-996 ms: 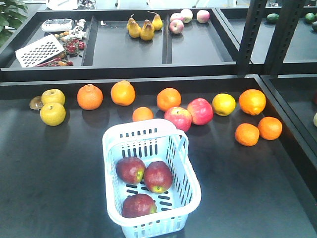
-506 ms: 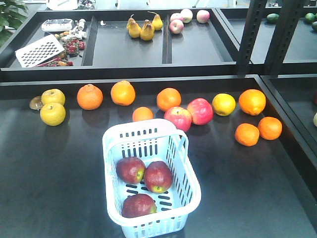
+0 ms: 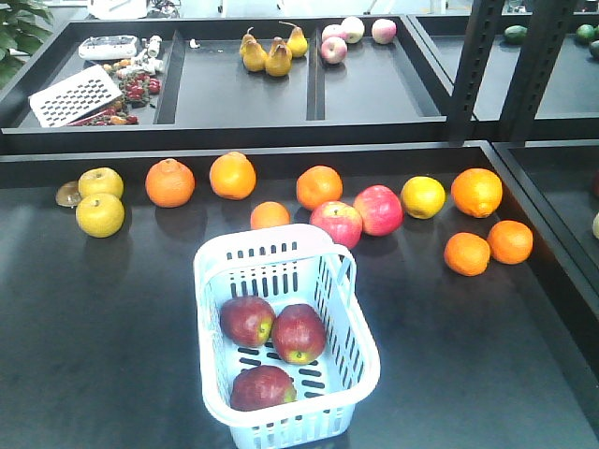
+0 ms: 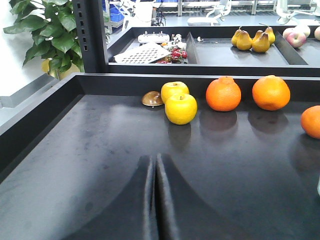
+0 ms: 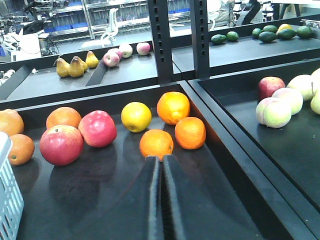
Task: Pick three apples into basket with both arms
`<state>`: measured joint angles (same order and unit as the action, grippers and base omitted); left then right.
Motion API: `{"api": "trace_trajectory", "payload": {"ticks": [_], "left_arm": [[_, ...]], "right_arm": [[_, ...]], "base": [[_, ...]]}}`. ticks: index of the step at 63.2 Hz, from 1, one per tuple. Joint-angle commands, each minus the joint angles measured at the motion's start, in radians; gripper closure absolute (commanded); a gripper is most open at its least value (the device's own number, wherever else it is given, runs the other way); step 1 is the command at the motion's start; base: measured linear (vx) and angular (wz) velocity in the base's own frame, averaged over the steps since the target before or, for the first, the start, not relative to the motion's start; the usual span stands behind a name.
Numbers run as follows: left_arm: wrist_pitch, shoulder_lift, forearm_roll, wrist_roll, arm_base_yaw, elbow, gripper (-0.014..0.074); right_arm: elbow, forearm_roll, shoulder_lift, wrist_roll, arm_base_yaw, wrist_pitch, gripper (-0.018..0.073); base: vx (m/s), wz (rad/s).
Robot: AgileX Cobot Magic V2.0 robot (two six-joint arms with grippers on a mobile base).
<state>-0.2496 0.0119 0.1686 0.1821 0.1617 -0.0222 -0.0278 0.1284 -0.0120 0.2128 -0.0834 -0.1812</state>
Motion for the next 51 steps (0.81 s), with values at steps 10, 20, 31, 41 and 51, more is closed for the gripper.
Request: {"api": "trace_trajectory", "payload": {"ticks": [10, 20, 31, 41, 51], "left_arm": [[0.074, 0.015, 0.002, 0.007, 0.002, -0.009, 0.0603], [0.074, 0.015, 0.002, 0.007, 0.002, -0.009, 0.0603], [0.074, 0.015, 0.002, 0.007, 0.002, -0.009, 0.0603], [0.074, 0.015, 0.002, 0.007, 0.002, -0.009, 0.0603], [0.074, 0.015, 0.002, 0.007, 0.002, -0.009, 0.0603]], "right_arm": [[-0.015, 0.006, -0.013, -0.01, 0.075, 0.078, 0.0564], [-0.015, 0.006, -0.013, -0.01, 0.086, 0.078, 0.0564], [-0.015, 0.006, -0.013, -0.01, 0.086, 0.078, 0.0564], [-0.015, 0.006, -0.013, -0.01, 0.086, 0.078, 0.0564], [-0.015, 0.006, -0.013, -0.01, 0.086, 0.078, 0.0564]], "base": [[0.0, 0.0], [0.0, 0.0], [0.0, 0.0], [0.0, 0.0], [0.0, 0.0]]}}
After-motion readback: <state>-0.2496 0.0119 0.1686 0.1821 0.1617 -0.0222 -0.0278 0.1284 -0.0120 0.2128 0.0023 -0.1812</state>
